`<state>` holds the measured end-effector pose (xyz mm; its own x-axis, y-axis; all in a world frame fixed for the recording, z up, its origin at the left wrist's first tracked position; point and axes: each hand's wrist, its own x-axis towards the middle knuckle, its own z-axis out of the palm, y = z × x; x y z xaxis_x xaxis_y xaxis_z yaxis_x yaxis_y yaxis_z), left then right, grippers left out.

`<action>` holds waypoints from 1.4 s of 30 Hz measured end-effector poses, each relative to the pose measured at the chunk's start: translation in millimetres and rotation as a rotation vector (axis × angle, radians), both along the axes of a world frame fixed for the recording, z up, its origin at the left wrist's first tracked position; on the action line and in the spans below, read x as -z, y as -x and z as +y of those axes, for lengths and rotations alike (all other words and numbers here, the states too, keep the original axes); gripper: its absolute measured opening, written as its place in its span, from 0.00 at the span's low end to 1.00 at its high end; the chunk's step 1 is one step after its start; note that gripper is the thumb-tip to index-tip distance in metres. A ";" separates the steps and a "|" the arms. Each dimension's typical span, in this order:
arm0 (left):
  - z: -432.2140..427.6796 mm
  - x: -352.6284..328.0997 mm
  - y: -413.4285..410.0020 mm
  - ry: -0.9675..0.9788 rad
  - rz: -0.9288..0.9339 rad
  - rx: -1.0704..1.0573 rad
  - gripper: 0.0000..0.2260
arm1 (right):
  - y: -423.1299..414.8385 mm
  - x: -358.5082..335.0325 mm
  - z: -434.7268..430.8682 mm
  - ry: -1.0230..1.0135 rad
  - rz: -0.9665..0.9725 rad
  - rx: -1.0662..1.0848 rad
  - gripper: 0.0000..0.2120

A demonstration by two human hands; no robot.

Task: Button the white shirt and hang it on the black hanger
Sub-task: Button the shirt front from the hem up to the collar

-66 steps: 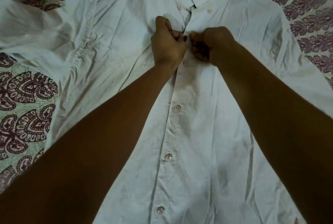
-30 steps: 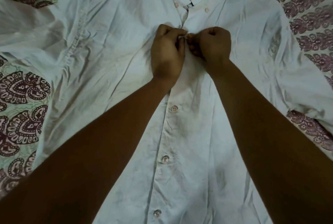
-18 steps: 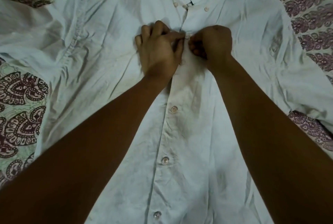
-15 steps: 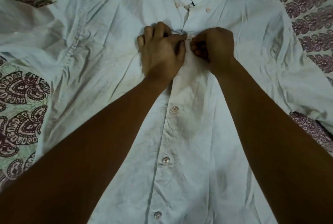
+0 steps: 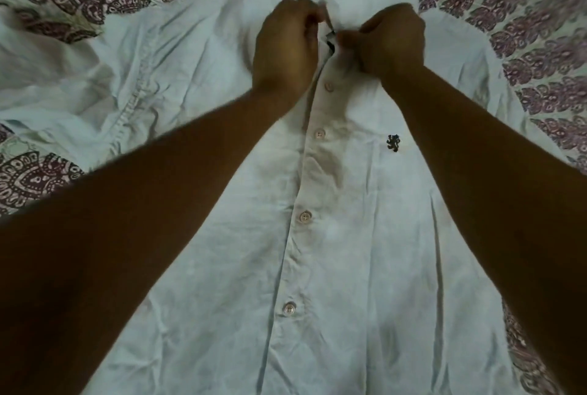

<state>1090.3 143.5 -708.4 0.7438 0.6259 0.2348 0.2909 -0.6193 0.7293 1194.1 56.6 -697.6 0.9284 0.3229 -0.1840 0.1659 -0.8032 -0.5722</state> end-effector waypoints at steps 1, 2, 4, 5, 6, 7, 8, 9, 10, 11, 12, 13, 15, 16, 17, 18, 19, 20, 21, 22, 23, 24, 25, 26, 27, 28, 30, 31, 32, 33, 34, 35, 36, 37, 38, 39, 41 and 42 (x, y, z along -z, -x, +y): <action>7.0 -2.2 -12.9 -0.030 0.174 0.044 0.11 | -2.0 0.1 3.3 0.052 0.009 -0.022 0.31; 11.5 -3.3 -23.3 -0.048 0.321 0.074 0.11 | -3.3 0.3 5.4 0.086 0.021 -0.036 0.35; 17.5 -4.9 -38.5 -0.085 0.483 0.104 0.11 | -5.4 -0.9 7.8 0.117 0.059 -0.042 0.38; 20.0 -5.5 -42.7 -0.096 0.509 0.108 0.12 | -5.3 -2.7 8.2 0.122 0.072 -0.043 0.38; 22.4 -6.3 -46.4 -0.100 0.520 0.110 0.12 | -6.3 -4.0 9.1 0.129 0.082 -0.051 0.38; 24.6 -6.5 -48.2 -0.096 0.534 0.119 0.13 | -5.3 -5.0 10.1 0.150 0.087 -0.071 0.37; 25.7 -7.0 -50.1 -0.088 0.556 0.139 0.14 | -4.7 -5.0 11.2 0.177 0.086 -0.100 0.36; 26.4 -6.8 -51.0 -0.081 0.586 0.168 0.14 | -3.1 -4.6 12.7 0.200 0.078 -0.130 0.34; 25.7 -7.4 -51.6 -0.082 0.619 0.202 0.15 | -1.9 -3.8 14.0 0.211 0.060 -0.151 0.33; 23.6 -7.6 -52.0 -0.096 0.647 0.231 0.15 | -1.2 -3.3 14.6 0.213 0.041 -0.160 0.31; 21.7 -8.1 -52.3 -0.116 0.665 0.246 0.15 | -0.3 -3.2 15.2 0.212 0.013 -0.159 0.30; 19.8 -9.0 -52.1 -0.134 0.670 0.252 0.14 | 1.0 -3.6 15.0 0.217 -0.023 -0.152 0.27; 17.4 -10.9 -51.7 -0.139 0.660 0.244 0.14 | 3.2 -3.4 12.9 0.227 -0.087 -0.138 0.21; 17.8 -11.2 -51.8 -0.124 0.648 0.238 0.14 | 3.0 -1.4 11.4 0.205 -0.089 -0.113 0.19; 19.2 -11.3 -51.4 -0.102 0.629 0.231 0.14 | 3.3 0.2 9.7 0.158 -0.054 -0.069 0.19; 21.7 -10.4 -51.3 -0.068 0.601 0.216 0.14 | 2.8 1.5 8.4 0.072 0.021 0.001 0.19; 23.7 -9.8 -51.3 -0.018 0.562 0.198 0.14 | 1.6 1.4 6.3 -0.054 0.130 0.092 0.18; 25.4 -9.4 -52.2 0.038 0.518 0.177 0.15 | 0.1 -0.5 4.3 -0.196 0.260 0.182 0.13; 27.0 -9.4 -53.8 0.091 0.472 0.160 0.15 | -2.4 -2.1 3.2 -0.343 0.403 0.260 0.09; 27.4 -10.8 -55.5 0.140 0.435 0.151 0.14 | -3.9 -4.5 2.6 -0.481 0.549 0.333 0.07; 27.1 -13.6 -56.5 0.194 0.401 0.141 0.11 | -4.3 -6.8 2.9 -0.597 0.675 0.393 0.06; 26.3 -17.3 -56.9 0.264 0.377 0.140 0.07 | -3.9 -8.2 3.5 -0.680 0.765 0.431 0.04; 26.1 -20.1 -56.9 0.341 0.357 0.154 0.06 | -2.6 -9.4 3.9 -0.729 0.830 0.457 0.02; 26.7 -22.4 -56.8 0.410 0.341 0.176 0.05 | -2.7 -10.1 4.1 -0.747 0.868 0.477 0.03; 28.2 -22.9 -56.0 0.465 0.335 0.190 0.05 | -3.0 -9.9 3.7 -0.756 0.902 0.487 0.03; 30.1 -22.9 -55.2 0.510 0.329 0.190 0.05 | -4.6 -10.5 3.0 -0.749 0.921 0.499 0.04; 32.7 -18.5 -52.8 0.585 0.288 0.167 0.08 | -5.8 -12.4 0.9 -0.722 0.947 0.497 0.09; 32.9 -14.2 -51.0 0.614 0.245 0.158 0.10 | -6.4 -12.4 0.3 -0.708 0.945 0.492 0.11; 32.0 -9.1 -48.6 0.640 0.196 0.156 0.11 | -6.1 -12.5 0.2 -0.693 0.939 0.489 0.11; 30.5 -2.9 -46.0 0.658 0.148 0.154 0.11 | -6.3 -11.6 0.5 -0.688 0.936 0.483 0.11; 28.9 3.5 -43.1 0.671 0.105 0.151 0.11 | -6.0 -10.4 0.4 -0.684 0.935 0.476 0.11; 27.4 9.4 -40.3 0.679 0.070 0.145 0.11 | -5.3 -9.5 0.5 -0.690 0.935 0.471 0.11; 26.0 13.7 -38.3 0.681 0.044 0.138 0.11 | -4.3 -9.2 1.1 -0.698 0.931 0.465 0.11; 24.0 16.5 -37.1 0.677 0.029 0.136 0.11 | -3.8 -7.8 2.5 -0.707 0.912 0.458 0.10; 22.6 18.3 -36.1 0.671 0.016 0.143 0.09 | -2.5 -6.8 3.7 -0.707 0.874 0.440 0.10; 20.9 18.4 -36.1 0.663 0.005 0.158 0.08 | -1.4 -4.7 5.4 -0.701 0.822 0.416 0.10; 20.0 18.0 -36.2 0.657 -0.018 0.173 0.07 | 1.6 0.5 9.8 -0.617 0.660 0.335 0.10; 19.9 18.3 -36.3 0.662 -0.029 0.172 0.08 | 3.7 2.9 11.3 -0.527 0.542 0.278 0.11</action>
